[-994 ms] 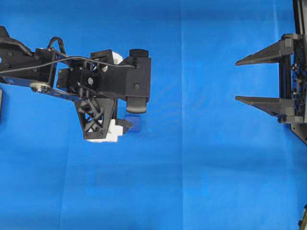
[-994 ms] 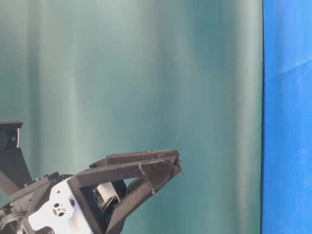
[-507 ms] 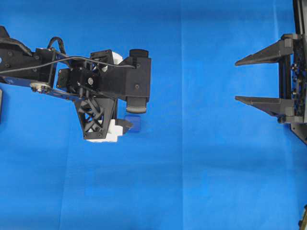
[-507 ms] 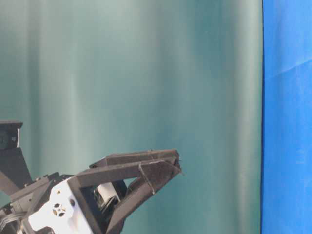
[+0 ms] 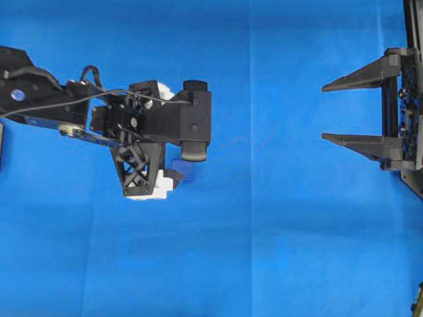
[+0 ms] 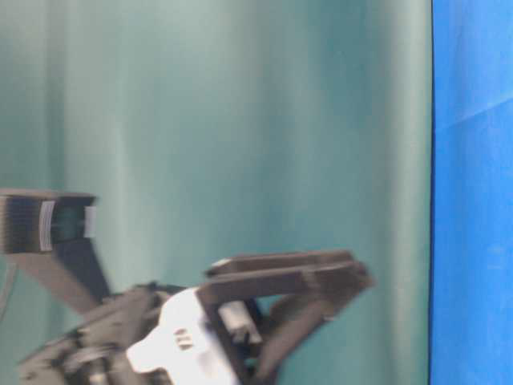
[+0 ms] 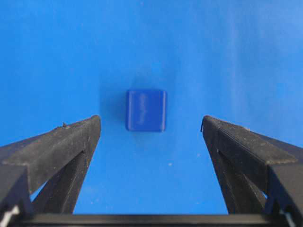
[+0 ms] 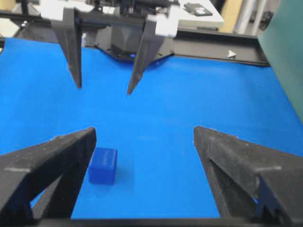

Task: Handover the blue block to the right arm after grasping it with the left arm, then place it in the designated position.
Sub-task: 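Close the left gripper on the blue cube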

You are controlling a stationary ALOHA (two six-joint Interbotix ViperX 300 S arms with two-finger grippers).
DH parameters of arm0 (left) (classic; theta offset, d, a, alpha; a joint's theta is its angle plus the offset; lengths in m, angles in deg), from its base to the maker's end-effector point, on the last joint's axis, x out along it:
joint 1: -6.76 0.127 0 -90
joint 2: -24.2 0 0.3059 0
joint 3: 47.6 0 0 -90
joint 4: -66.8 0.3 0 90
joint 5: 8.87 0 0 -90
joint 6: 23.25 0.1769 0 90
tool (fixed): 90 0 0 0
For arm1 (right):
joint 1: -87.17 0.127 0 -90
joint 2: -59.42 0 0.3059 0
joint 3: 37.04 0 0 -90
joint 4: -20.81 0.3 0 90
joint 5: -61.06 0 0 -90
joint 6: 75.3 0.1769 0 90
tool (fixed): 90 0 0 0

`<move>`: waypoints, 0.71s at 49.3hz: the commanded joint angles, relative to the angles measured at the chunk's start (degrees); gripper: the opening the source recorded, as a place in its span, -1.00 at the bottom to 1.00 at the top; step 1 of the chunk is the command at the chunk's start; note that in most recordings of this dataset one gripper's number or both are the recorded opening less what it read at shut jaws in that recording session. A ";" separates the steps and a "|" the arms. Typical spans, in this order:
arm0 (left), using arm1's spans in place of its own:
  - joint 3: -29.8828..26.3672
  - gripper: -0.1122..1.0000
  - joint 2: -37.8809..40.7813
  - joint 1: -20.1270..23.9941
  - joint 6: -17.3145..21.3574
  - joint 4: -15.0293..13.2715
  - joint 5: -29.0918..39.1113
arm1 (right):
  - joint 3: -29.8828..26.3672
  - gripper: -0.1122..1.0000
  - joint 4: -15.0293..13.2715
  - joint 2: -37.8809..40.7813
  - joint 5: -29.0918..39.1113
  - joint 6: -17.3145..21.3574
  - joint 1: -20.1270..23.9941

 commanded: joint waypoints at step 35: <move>6.15 0.84 9.05 -0.18 0.00 0.00 -14.41 | -1.23 0.97 0.18 1.76 -0.53 0.00 -0.53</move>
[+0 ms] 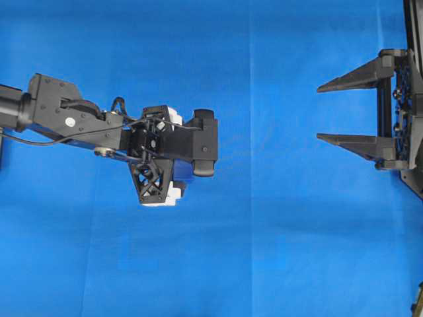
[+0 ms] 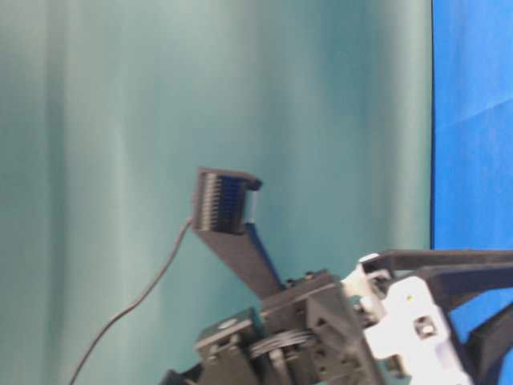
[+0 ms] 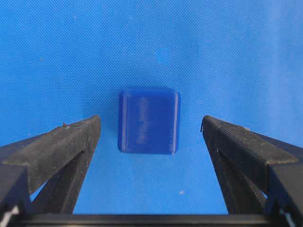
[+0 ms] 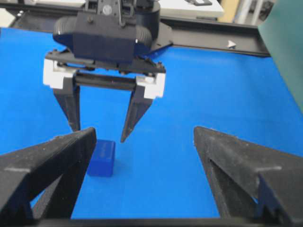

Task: Handover the blue block to the right arm after grasping it with the left arm, then place it in the designated position.
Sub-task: 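Close the left gripper on the blue cube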

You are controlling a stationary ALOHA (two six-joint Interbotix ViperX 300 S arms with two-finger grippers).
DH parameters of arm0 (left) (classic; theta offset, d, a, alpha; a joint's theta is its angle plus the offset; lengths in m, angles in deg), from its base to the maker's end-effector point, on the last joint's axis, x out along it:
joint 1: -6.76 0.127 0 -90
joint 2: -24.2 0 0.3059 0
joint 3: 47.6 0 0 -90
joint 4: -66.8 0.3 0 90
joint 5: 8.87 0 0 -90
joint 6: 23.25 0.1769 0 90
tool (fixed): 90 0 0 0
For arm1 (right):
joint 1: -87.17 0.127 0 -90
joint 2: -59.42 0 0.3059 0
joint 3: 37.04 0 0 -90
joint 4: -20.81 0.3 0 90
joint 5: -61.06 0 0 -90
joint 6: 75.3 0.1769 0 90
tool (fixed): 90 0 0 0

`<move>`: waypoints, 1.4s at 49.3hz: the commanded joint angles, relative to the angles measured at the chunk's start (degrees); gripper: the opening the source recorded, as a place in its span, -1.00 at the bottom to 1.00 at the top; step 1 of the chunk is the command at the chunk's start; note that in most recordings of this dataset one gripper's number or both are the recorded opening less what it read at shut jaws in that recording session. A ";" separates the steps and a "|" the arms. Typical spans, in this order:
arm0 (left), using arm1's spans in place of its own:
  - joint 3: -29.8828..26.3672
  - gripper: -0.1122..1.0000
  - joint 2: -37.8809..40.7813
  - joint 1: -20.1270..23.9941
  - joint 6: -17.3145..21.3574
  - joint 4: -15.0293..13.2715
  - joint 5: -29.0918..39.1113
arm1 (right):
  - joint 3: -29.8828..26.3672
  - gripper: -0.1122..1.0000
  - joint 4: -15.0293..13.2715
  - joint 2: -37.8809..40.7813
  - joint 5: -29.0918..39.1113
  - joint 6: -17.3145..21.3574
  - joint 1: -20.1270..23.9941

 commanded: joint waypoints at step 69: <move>0.00 0.02 6.33 0.09 0.35 0.70 -4.92 | -1.23 0.97 0.18 0.44 -0.53 0.00 -0.26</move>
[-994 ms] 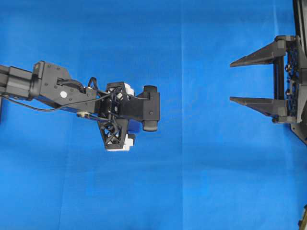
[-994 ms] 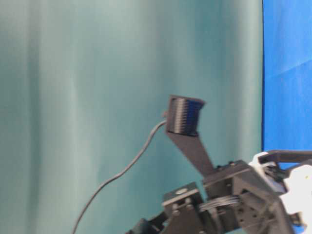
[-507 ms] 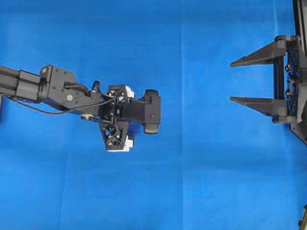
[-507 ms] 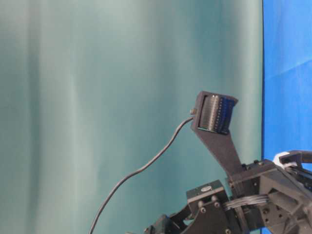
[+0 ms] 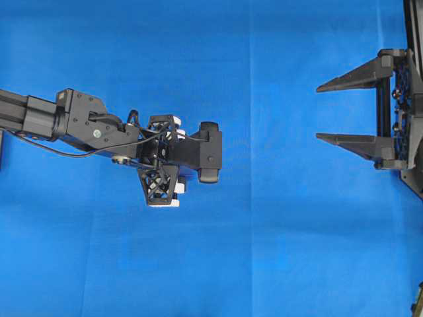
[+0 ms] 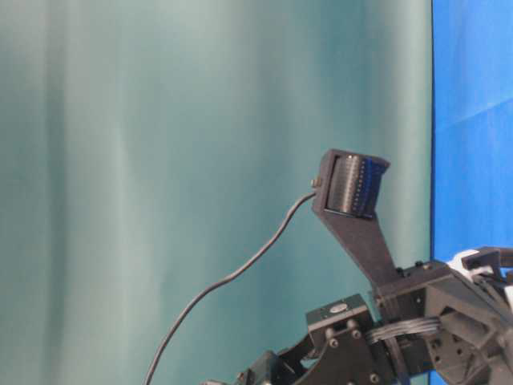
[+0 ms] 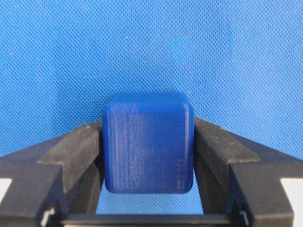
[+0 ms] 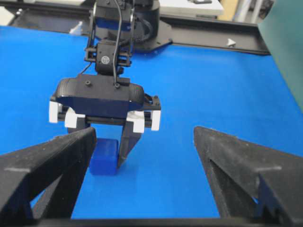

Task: Handover the blue block to the right arm after grasping it with the left arm, then place it in the designated position.
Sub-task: 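Close the left gripper on the blue cube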

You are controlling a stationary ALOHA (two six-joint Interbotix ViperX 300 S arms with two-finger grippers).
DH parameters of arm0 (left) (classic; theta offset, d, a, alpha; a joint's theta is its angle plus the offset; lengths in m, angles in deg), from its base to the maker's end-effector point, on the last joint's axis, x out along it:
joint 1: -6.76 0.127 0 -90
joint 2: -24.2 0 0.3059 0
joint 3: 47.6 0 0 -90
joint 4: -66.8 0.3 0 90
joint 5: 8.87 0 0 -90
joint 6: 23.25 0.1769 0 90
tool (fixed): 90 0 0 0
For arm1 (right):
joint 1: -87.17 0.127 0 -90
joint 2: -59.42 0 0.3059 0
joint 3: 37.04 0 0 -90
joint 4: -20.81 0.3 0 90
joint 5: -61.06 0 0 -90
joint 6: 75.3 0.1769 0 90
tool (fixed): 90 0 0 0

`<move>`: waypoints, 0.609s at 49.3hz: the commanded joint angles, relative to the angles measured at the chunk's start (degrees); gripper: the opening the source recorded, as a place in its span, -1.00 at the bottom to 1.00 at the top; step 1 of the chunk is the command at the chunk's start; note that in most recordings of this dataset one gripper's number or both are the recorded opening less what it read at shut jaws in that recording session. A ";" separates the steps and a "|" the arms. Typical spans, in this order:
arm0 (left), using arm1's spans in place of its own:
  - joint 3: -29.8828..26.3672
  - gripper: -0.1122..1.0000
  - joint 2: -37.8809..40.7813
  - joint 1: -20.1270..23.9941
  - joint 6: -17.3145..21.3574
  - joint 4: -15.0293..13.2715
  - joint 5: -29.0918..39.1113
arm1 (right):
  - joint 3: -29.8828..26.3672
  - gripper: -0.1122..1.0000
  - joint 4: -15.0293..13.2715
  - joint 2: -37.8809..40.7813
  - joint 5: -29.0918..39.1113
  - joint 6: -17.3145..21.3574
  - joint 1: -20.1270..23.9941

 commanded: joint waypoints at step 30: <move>-3.60 0.02 -12.30 -0.53 -0.09 0.00 10.02 | -1.23 0.97 0.18 0.18 -0.26 0.00 -0.09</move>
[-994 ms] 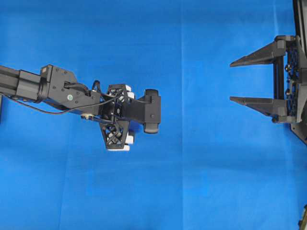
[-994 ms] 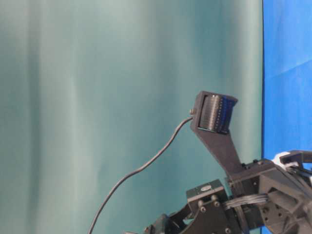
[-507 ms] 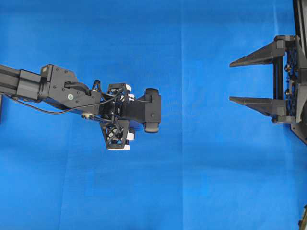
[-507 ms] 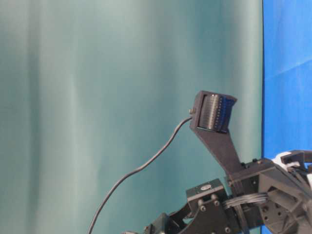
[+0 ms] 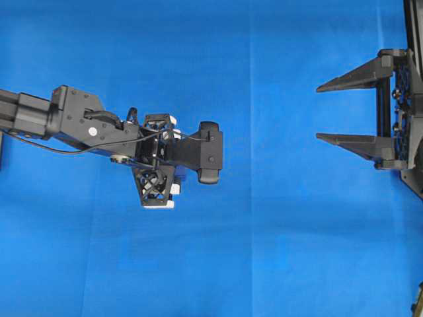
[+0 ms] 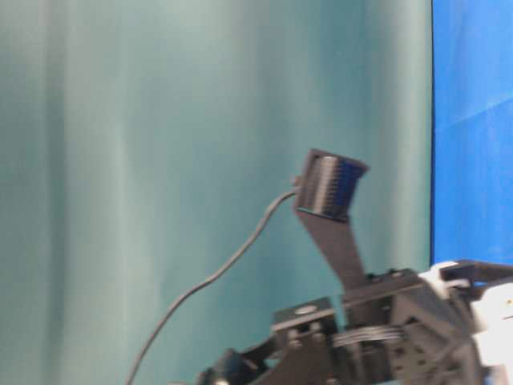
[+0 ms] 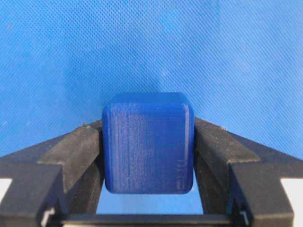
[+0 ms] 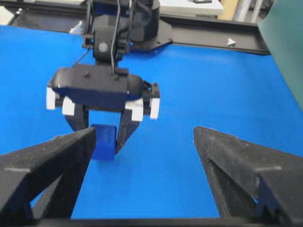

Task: Handover the blue block to the right arm after grasping it with the left arm, then place it in the designated position.
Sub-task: 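Close the left gripper on the blue cube, then lift the blue cube with the left gripper and raise it up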

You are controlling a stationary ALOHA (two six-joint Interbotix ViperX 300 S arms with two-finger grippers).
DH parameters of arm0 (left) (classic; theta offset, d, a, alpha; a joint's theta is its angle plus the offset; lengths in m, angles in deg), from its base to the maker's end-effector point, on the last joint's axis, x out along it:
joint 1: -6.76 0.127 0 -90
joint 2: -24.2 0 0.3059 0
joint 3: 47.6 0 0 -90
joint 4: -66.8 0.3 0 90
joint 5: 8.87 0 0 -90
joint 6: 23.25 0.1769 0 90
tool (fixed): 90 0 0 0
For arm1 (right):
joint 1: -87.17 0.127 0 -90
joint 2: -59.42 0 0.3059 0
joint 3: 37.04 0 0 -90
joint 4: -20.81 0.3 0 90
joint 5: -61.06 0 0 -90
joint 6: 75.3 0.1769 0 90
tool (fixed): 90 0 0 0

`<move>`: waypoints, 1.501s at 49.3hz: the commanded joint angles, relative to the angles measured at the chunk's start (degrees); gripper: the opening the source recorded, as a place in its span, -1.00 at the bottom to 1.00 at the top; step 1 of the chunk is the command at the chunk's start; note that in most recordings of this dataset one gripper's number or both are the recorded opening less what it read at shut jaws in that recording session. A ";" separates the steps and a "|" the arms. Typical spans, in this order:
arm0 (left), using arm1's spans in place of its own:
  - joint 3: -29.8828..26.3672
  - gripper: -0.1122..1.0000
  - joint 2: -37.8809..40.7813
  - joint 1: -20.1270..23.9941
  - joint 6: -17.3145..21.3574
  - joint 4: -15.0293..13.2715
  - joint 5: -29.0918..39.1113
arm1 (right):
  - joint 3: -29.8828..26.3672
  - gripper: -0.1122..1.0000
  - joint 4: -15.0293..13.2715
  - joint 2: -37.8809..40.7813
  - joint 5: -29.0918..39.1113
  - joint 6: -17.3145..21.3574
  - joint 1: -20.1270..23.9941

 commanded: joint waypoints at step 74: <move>-13.18 0.02 -24.26 -0.18 -0.44 0.53 19.60 | -1.41 0.97 0.18 0.26 -0.18 0.00 -0.18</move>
